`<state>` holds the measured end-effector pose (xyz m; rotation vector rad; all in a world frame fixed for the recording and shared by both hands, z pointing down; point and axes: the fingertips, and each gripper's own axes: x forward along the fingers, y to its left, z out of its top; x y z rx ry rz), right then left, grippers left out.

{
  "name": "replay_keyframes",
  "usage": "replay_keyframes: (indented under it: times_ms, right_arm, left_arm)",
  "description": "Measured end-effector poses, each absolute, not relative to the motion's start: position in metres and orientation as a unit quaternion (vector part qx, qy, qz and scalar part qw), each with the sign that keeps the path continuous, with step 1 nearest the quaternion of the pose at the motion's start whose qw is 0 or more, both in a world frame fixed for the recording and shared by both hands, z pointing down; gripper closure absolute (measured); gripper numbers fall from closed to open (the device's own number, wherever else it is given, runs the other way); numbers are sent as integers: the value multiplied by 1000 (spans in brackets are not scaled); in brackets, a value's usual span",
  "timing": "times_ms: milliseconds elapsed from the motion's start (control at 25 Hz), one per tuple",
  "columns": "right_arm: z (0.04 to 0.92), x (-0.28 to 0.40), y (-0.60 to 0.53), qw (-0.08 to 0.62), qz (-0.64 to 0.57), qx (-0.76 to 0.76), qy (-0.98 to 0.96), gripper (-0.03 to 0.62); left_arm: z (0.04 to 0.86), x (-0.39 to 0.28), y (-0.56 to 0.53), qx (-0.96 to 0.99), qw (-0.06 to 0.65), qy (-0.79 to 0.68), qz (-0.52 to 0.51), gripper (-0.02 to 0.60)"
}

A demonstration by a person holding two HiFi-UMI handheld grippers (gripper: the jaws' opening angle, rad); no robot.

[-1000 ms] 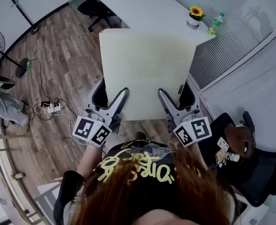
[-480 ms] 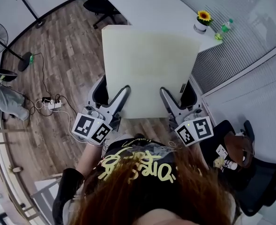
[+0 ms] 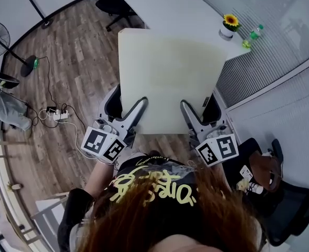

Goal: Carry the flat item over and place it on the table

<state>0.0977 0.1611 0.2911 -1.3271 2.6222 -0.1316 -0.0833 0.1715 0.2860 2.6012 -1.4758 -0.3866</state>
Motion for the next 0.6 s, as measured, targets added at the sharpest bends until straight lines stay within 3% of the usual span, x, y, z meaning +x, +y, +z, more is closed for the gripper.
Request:
replay_keyframes:
  times_ms: [600]
  right_arm:
    - [298, 88, 143, 98, -56, -434, 894, 220]
  left_arm:
    - [291, -93, 159, 855, 62, -500, -126, 227]
